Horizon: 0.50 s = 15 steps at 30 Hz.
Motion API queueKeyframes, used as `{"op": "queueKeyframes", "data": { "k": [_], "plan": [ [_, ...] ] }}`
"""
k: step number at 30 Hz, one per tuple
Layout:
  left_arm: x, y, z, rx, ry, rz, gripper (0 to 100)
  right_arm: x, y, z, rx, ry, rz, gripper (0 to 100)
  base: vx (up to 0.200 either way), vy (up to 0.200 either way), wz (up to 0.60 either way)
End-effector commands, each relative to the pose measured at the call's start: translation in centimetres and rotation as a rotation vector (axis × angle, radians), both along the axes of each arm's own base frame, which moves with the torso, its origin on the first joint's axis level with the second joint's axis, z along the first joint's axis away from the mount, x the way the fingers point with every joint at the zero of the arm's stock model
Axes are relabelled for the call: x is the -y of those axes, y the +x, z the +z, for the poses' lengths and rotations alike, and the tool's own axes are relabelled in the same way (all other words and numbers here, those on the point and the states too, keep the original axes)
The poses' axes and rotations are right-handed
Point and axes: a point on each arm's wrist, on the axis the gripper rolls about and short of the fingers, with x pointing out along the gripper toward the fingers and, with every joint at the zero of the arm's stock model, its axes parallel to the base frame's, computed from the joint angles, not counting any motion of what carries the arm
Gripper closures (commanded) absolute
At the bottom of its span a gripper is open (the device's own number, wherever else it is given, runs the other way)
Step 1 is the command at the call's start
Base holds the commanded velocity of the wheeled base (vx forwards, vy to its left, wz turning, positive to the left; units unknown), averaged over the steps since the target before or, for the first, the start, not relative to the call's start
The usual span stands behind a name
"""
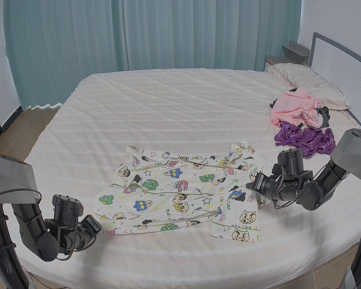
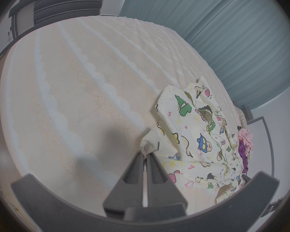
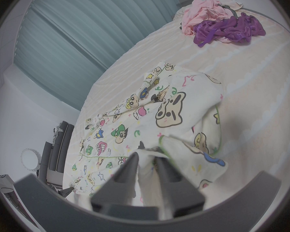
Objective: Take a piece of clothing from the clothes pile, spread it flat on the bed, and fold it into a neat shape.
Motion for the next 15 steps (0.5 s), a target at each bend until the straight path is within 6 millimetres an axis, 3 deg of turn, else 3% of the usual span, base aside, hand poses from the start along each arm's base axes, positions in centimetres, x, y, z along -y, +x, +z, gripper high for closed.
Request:
{"op": "queueKeyframes", "data": {
  "k": [1, 5, 8, 15],
  "plan": [
    [0.0, 0.1, -0.3, -0.012, 0.001, 0.002, 100, -0.3, 0.9, -2.0, -0.028, -0.011, 0.004, 0, 0.000, 0.000, 0.00],
    [0.0, 0.2, -0.6, -0.018, 0.003, 0.002, 100, 0.3, 0.9, -1.9, -0.025, -0.024, -0.002, 0, 0.000, 0.000, 0.00],
    [0.0, 0.3, -0.6, -0.006, 0.000, 0.002, 100, 2.1, 0.5, -0.5, -0.003, -0.015, -0.039, 0, 0.000, 0.000, 0.00],
    [0.0, 0.4, -0.6, 0.011, -0.003, 0.002, 100, 4.0, -2.5, 2.4, 0.014, 0.011, -0.049, 0, 0.000, 0.000, 0.00]
  ]
}}
